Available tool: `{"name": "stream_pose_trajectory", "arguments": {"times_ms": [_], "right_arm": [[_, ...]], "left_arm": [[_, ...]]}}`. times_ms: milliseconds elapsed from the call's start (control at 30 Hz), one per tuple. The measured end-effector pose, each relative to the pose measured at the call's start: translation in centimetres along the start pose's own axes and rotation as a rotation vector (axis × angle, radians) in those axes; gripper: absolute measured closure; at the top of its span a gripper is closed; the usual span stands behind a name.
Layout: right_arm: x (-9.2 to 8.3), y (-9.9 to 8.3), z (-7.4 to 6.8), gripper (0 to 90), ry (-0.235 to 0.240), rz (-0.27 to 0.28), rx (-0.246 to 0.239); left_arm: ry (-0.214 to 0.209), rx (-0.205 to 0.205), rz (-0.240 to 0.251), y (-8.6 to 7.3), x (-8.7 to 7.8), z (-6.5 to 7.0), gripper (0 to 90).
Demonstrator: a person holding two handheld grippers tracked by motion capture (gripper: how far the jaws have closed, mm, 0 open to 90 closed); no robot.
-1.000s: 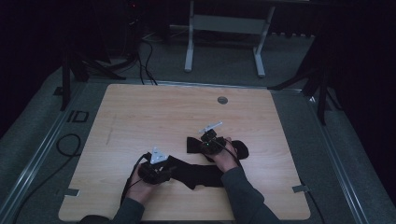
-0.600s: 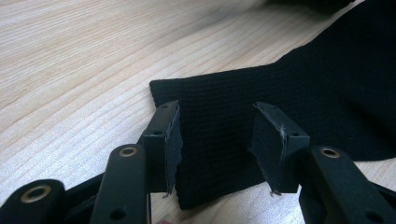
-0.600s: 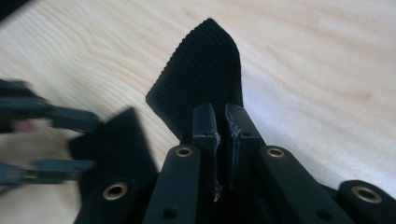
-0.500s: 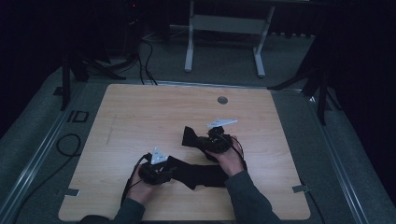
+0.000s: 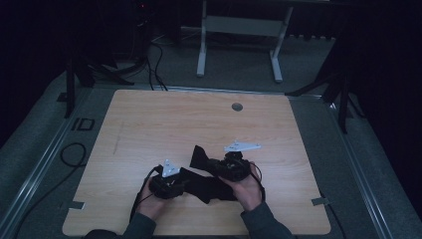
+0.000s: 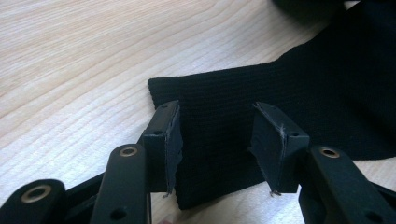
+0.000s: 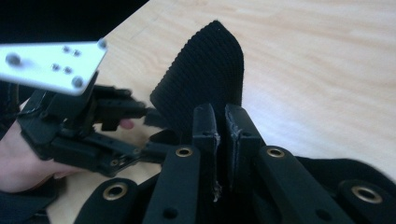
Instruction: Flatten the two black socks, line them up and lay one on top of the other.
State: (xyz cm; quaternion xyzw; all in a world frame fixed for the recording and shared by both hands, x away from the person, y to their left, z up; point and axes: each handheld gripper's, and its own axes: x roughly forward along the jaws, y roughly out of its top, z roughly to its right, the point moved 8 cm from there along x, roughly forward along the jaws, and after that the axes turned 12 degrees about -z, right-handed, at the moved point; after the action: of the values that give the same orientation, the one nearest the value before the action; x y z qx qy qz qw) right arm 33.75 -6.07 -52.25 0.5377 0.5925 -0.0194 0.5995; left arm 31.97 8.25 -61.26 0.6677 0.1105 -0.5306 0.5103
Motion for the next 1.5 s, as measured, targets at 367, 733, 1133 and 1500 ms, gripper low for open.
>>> {"name": "stream_pose_trajectory", "arguments": {"times_ms": [367,733,1133,1500], "right_arm": [[3.9,-1.8,-0.3,83.3,-0.01,-0.092,0.029],[6.9,-2.5,-1.2,83.2,0.016,-0.144,0.058],[7.7,-2.8,-1.3,83.0,0.026,-0.156,0.08],[7.0,-3.0,-1.2,82.8,0.028,-0.167,0.059]], "left_arm": [[0.041,-0.107,0.038,-1.2,-2.8,-2.7,69.5],[0.031,-0.117,0.005,-1.8,-2.9,-2.9,80.9],[0.053,-0.102,-0.039,-2.0,-2.0,-2.8,85.1],[0.095,-0.077,-0.037,-1.1,-1.2,-3.2,89.8]]}}
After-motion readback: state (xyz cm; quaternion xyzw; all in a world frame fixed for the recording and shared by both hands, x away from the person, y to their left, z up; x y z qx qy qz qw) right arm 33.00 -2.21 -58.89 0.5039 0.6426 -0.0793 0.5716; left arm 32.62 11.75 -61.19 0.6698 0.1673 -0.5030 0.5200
